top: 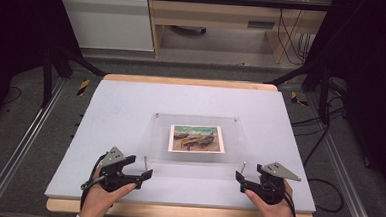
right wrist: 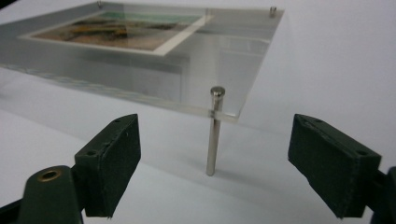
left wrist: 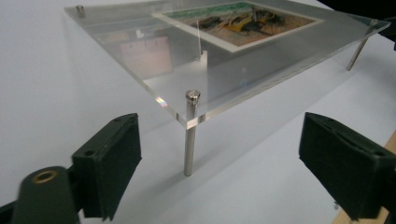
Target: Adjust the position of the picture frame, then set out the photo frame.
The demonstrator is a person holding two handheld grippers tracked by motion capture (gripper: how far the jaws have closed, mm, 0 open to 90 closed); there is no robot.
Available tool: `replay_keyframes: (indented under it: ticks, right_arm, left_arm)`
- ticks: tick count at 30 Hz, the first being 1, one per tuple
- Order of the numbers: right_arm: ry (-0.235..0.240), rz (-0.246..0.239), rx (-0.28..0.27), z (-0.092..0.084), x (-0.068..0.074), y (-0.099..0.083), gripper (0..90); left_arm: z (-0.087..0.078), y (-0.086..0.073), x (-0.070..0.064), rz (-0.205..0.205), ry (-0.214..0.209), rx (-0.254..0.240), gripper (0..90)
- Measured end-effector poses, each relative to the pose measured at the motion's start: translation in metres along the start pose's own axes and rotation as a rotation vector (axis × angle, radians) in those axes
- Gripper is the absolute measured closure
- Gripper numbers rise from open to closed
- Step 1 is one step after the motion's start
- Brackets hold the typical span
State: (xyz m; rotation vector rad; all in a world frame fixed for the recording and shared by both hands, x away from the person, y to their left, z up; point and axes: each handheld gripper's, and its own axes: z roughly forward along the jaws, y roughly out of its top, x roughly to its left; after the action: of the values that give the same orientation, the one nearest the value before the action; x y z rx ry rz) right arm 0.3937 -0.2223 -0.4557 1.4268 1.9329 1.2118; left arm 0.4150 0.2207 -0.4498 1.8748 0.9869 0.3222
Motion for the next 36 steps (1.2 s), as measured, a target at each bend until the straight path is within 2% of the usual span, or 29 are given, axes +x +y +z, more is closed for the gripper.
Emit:
replay_keyframes:
  ticks: [3, 6, 13, 15, 18, 21, 23, 26, 30, 36]
  right_arm:
    - [0.006, -0.012, -0.025, -0.003, -0.002, 0.005, 12.3]
    - [0.011, -0.02, -0.025, -0.001, -0.005, 0.014, 11.9]
    - [0.013, -0.051, -0.01, 0.008, -0.01, 0.038, 16.7]
    - [0.026, -0.053, 0.006, 0.014, -0.013, 0.044, 19.4]
    - [0.041, -0.048, 0.021, 0.024, -0.019, 0.052, 23.1]
    - [0.063, -0.034, 0.038, 0.034, -0.026, 0.056, 25.1]
    - [0.074, -0.023, 0.043, 0.039, -0.03, 0.057, 26.3]
    - [0.101, 0.003, 0.043, 0.044, -0.036, 0.055, 28.7]
    - [0.131, 0.02, 0.063, 0.051, -0.037, 0.051, 29.8]
    - [0.167, 0.039, 0.091, 0.056, -0.035, 0.049, 30.0]
  left_arm:
    - [0.003, 0.003, 0.002, -0.002, -0.015, -0.002, 8.1]
    - [0.009, 0.008, 0.004, -0.006, -0.02, 0.026, 6.8]
    - [0.015, 0.035, 0.009, 0.03, -0.022, 0.063, 7.2]
    - [0.019, 0.044, 0.012, 0.04, -0.007, 0.06, 7.7]
    - [0.031, 0.054, 0.021, 0.01, -0.012, 0.041, 10.7]
    - [0.04, 0.054, 0.024, -0.005, -0.019, 0.037, 12.9]
    - [0.043, 0.05, 0.026, -0.016, 0.002, 0.035, 15.0]
    - [0.043, 0.045, 0.027, -0.045, -0.001, 0.028, 16.3]
    - [0.046, 0.037, 0.029, -0.058, 0.003, 0.038, 18.4]
    - [0.047, 0.031, 0.033, -0.124, -0.031, 0.041, 19.2]
